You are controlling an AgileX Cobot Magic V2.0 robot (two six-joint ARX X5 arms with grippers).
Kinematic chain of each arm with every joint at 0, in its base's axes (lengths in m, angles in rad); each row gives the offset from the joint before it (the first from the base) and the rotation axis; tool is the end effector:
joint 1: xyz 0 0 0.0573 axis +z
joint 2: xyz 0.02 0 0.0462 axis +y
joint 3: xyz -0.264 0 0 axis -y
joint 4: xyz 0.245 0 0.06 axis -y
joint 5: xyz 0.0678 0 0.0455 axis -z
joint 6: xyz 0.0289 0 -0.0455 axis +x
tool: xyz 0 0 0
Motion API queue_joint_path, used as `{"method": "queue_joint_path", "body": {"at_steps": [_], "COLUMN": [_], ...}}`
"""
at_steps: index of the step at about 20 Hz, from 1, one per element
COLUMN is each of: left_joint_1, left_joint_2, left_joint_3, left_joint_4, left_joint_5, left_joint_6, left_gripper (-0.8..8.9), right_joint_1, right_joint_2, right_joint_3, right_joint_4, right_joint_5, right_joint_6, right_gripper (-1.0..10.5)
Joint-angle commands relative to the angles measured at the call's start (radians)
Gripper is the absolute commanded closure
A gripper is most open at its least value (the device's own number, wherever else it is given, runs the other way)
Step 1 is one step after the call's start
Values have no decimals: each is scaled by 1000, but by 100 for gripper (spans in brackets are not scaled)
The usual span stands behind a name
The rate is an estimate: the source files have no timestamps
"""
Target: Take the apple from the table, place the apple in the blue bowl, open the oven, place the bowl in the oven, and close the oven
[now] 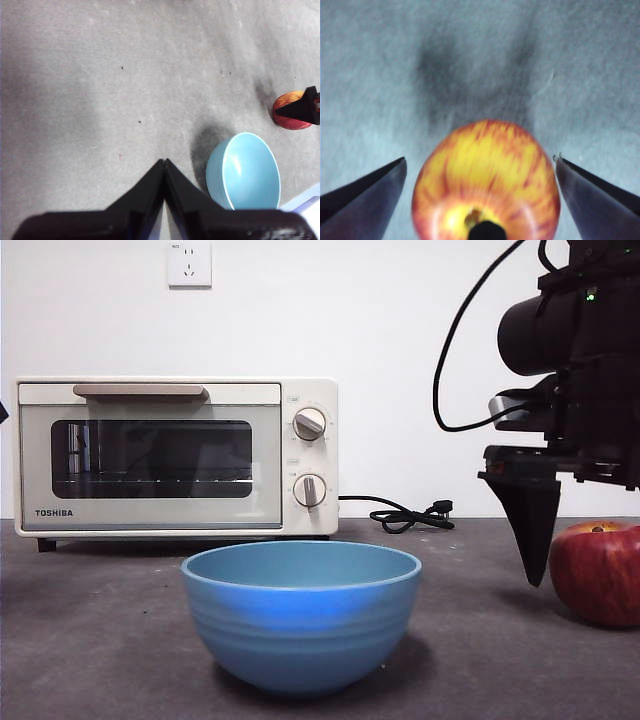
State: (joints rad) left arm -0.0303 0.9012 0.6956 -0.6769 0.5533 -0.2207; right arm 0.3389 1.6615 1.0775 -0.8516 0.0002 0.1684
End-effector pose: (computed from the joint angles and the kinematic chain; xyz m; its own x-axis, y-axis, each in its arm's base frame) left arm 0.1664 -0.0202 0.2479 0.5243 -0.5416 -0.6571 0.1817 0.8250 -0.5351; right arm 0.2777 0.0979 0.1856 0.1272 0.0446 -0.9909 -0.1711 0.9850 0.0224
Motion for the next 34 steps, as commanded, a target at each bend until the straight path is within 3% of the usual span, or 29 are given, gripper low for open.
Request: {"method": "queue_joint_path", "body": {"at_steps": [1, 4, 5, 12, 18, 26, 29, 34], "left_joint_1": [-3, -3, -3, -3, -3, -3, -3, -3], "left_joint_2": [2, 2, 2, 2, 2, 2, 2, 2], "left_joint_3": [0, 0, 0, 0, 0, 0, 0, 0], "left_joint_4": [0, -3, -6, -17, -13, -13, -13, -13], "left_joint_5": [4, 4, 4, 4, 3, -4, -4, -4], "left_joint_6": [15, 15, 15, 23, 23, 23, 27, 42], "left_gripper": [818, 818, 817, 817, 817, 817, 818, 818], "right_joint_1": [2, 2, 2, 35, 209, 506, 562, 607], "right_joint_2": [10, 10, 10, -68, -142, -138, -116, -19], "right_joint_3": [-13, -13, -13, 101, 189, 189, 189, 189], "right_joint_4": [-3, -23, -24, -177, -184, 60, 71, 69], "right_joint_5": [1, 2, 2, -1, -165, -134, -58, -51], "right_joint_6": [23, 30, 30, 27, 101, 192, 204, 207], "right_gripper": [514, 910, 962, 957, 946, 947, 947, 947]}}
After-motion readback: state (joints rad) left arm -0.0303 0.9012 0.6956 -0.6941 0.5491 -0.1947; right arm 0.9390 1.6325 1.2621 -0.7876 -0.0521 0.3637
